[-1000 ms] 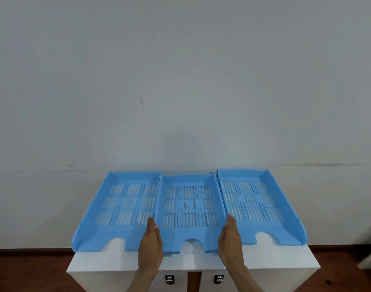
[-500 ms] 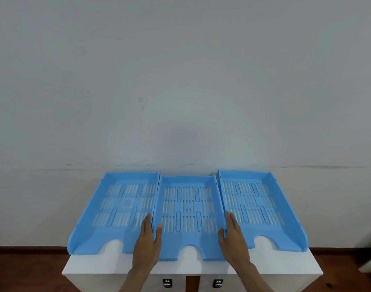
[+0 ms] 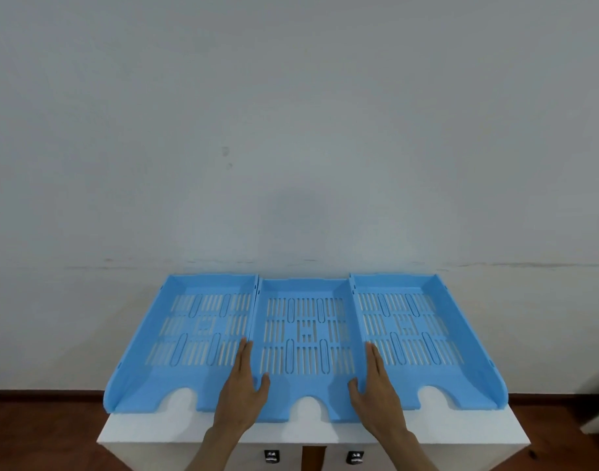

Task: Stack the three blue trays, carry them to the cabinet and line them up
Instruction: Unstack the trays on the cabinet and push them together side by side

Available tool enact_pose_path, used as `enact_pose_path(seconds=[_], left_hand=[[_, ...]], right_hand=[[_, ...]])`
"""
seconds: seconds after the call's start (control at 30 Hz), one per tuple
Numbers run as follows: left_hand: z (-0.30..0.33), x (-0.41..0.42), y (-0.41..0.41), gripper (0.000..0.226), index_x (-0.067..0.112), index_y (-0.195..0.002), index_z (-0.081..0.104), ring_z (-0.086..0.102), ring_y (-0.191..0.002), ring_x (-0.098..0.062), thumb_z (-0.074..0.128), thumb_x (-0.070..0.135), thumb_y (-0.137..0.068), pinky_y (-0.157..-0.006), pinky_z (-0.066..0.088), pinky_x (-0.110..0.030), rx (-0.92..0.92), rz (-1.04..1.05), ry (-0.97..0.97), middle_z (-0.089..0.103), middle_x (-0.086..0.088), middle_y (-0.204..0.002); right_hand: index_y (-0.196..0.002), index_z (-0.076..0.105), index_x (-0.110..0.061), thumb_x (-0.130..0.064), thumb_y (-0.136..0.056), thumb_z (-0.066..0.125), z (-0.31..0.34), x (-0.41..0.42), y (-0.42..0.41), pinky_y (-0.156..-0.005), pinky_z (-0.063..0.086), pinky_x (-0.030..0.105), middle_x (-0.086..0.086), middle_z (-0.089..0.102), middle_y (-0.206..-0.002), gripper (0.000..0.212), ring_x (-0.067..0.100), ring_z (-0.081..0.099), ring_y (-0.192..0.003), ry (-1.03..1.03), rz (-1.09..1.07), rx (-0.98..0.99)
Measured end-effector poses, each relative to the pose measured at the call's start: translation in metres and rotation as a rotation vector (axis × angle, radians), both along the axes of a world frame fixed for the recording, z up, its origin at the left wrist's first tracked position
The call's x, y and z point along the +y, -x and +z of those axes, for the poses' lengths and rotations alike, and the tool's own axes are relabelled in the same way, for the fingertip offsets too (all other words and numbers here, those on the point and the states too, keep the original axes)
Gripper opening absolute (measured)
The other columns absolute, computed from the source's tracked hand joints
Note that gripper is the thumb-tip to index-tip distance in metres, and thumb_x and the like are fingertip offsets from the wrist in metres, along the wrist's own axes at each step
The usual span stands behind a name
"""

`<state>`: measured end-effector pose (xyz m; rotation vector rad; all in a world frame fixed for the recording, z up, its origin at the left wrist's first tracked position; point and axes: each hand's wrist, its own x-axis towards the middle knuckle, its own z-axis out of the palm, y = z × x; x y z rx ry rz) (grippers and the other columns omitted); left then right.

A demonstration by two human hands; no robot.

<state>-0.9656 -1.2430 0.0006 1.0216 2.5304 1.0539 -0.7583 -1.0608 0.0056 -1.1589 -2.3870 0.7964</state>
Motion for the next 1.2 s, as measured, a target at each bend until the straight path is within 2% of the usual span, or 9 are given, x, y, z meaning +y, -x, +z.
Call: enact_pose_path(seconds=[0.13, 0.23, 0.33, 0.47, 0.8, 0.9, 1.0, 1.13, 1.2], left_hand=[[-0.004, 0.003, 0.005, 0.076, 0.031, -0.154, 0.006, 0.054, -0.122, -0.010, 0.054, 0.033, -0.095, -0.092, 0.048, -0.025, 0.015, 0.012, 0.002, -0.002, 0.020, -0.162], [-0.004, 0.008, 0.012, 0.076, 0.033, -0.153, 0.012, 0.061, -0.073, -0.002, 0.058, 0.034, -0.093, -0.075, 0.052, -0.015, 0.052, 0.042, 0.001, 0.006, 0.024, -0.160], [-0.001, 0.016, 0.019, 0.074, 0.030, -0.153, 0.018, 0.063, -0.074, 0.002, 0.058, 0.035, -0.092, -0.073, 0.052, -0.013, 0.086, 0.059, 0.006, 0.011, 0.022, -0.158], [0.003, 0.030, 0.028, 0.072, 0.027, -0.153, 0.020, 0.065, -0.102, -0.004, 0.056, 0.038, -0.092, -0.076, 0.053, -0.019, 0.163, 0.077, 0.044, 0.013, 0.018, -0.159], [0.002, 0.038, 0.033, 0.078, 0.023, -0.152, 0.026, 0.054, -0.059, -0.005, 0.064, 0.035, -0.085, -0.055, 0.048, -0.015, 0.213, 0.100, 0.096, 0.026, 0.013, -0.158], [0.005, 0.038, 0.037, 0.082, 0.025, -0.154, 0.019, 0.064, -0.106, -0.013, 0.061, 0.040, -0.086, -0.092, 0.052, -0.030, 0.166, 0.071, 0.082, 0.019, 0.013, -0.161], [0.008, 0.040, 0.037, 0.077, 0.022, -0.154, 0.020, 0.033, -0.144, -0.018, 0.059, 0.038, -0.088, -0.113, 0.036, -0.038, 0.177, 0.065, 0.073, 0.020, 0.006, -0.161], [0.005, 0.043, 0.036, 0.075, 0.024, -0.155, 0.006, 0.035, -0.142, -0.018, 0.049, 0.035, -0.095, -0.097, 0.051, -0.030, 0.169, 0.002, 0.167, -0.009, 0.010, -0.164], [0.005, 0.044, 0.037, 0.079, 0.025, -0.154, -0.005, 0.059, -0.107, -0.013, 0.048, 0.030, -0.095, -0.067, 0.051, -0.015, 0.175, -0.004, 0.179, -0.010, 0.011, -0.164]], right_hand=[[-0.156, 0.006, -0.020, -0.022, -0.093, 0.051, -0.004, -0.001, 0.006, -0.059, 0.045, 0.014, -0.008, 0.008, -0.165, 0.078, 0.012, 0.060, -0.110, -0.056, -0.029, -0.021], [-0.151, 0.032, -0.011, -0.014, -0.085, 0.064, -0.008, 0.002, 0.013, -0.066, 0.048, 0.014, 0.001, 0.029, -0.160, 0.074, 0.018, 0.058, -0.124, -0.111, -0.021, -0.007], [-0.137, 0.055, -0.007, -0.009, -0.076, 0.073, -0.009, 0.008, 0.022, -0.065, 0.057, 0.024, 0.009, 0.044, -0.152, 0.063, 0.025, 0.064, -0.117, -0.158, -0.014, -0.034], [-0.147, 0.042, -0.014, -0.016, -0.081, 0.068, -0.007, 0.023, 0.032, -0.073, 0.058, 0.028, 0.007, 0.045, -0.151, 0.071, 0.023, 0.066, -0.108, -0.189, -0.043, -0.048], [-0.156, 0.014, -0.016, -0.028, -0.088, 0.057, -0.004, 0.038, 0.040, -0.062, 0.047, 0.016, -0.003, 0.016, -0.164, 0.081, 0.013, 0.065, -0.096, -0.113, -0.002, -0.130], [-0.156, 0.000, -0.017, -0.041, -0.089, 0.049, 0.003, 0.043, 0.036, -0.090, 0.050, 0.023, -0.005, -0.001, -0.166, 0.086, 0.017, 0.054, -0.123, -0.130, 0.078, -0.194], [-0.157, 0.001, -0.015, -0.044, -0.091, 0.044, 0.007, 0.047, 0.031, -0.121, 0.017, 0.032, -0.001, 0.002, -0.166, 0.084, 0.016, 0.008, -0.152, -0.194, 0.071, -0.237], [-0.155, -0.011, -0.014, -0.038, -0.096, 0.039, 0.004, 0.047, 0.027, -0.123, 0.010, 0.033, 0.000, -0.007, -0.166, 0.081, 0.016, -0.001, -0.153, -0.206, 0.111, -0.329], [-0.154, -0.014, -0.013, -0.032, -0.098, 0.036, 0.002, 0.049, 0.028, -0.123, 0.008, 0.032, 0.001, -0.009, -0.166, 0.077, 0.017, -0.002, -0.153, -0.216, 0.113, -0.319]])
